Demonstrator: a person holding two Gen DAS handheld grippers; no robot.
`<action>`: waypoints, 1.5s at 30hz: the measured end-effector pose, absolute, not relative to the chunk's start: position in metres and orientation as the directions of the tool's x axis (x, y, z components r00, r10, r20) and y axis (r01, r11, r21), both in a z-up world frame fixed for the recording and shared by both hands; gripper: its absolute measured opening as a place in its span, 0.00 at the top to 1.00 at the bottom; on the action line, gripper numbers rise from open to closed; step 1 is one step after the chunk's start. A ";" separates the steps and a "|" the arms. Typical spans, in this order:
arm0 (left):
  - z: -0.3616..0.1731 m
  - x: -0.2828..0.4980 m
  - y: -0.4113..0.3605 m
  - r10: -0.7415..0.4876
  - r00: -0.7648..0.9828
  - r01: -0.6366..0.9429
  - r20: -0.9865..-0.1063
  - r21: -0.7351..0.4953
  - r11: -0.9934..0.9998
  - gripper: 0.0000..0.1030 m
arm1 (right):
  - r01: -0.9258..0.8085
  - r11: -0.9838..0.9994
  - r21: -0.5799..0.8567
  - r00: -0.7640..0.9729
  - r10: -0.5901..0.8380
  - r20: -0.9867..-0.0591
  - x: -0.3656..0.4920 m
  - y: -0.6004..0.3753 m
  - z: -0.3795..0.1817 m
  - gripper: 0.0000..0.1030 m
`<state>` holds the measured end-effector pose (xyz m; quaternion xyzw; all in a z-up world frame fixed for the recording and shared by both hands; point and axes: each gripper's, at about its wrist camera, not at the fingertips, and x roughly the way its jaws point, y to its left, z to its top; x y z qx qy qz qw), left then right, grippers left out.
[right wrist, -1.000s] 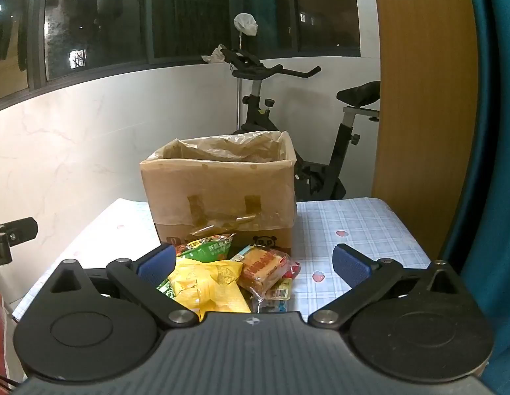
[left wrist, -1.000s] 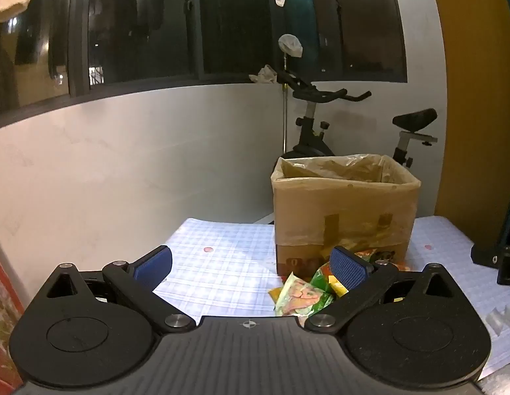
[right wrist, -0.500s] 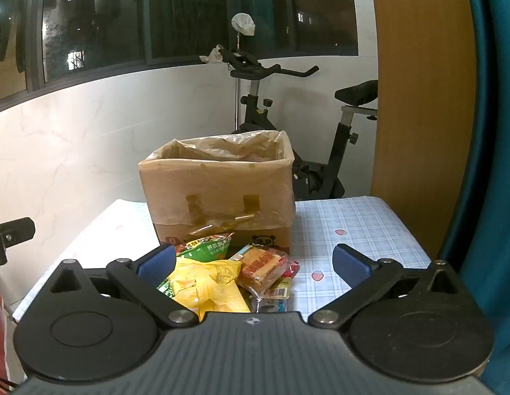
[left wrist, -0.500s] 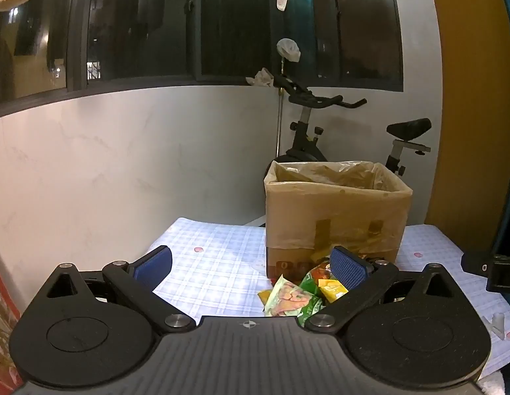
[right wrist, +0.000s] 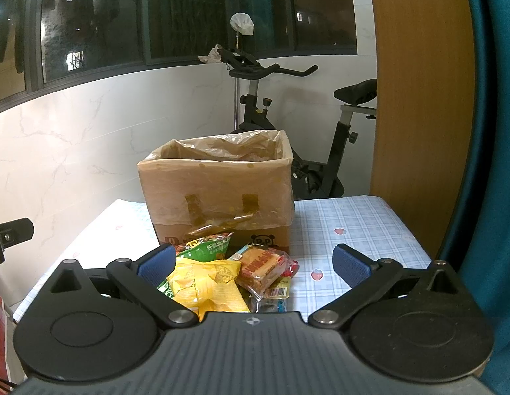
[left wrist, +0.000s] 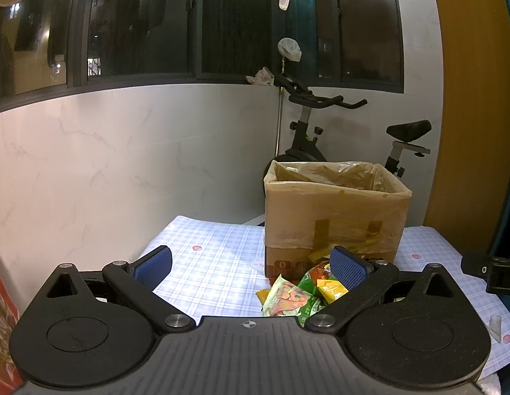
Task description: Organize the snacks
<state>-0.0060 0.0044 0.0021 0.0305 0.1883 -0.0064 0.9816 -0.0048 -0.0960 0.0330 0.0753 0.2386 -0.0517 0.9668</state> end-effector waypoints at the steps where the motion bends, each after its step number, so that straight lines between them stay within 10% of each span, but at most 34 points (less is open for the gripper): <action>1: 0.002 -0.006 0.004 -0.001 0.929 0.024 -0.370 0.057 0.998 0.00 | 0.136 0.983 0.121 0.881 -0.064 -0.469 -0.005 -0.096 0.033 0.00; 45: 0.004 -0.006 0.006 -0.003 0.930 0.021 -0.367 0.045 0.999 0.00 | 0.137 0.983 0.125 0.881 -0.063 -0.469 -0.005 -0.098 0.035 0.00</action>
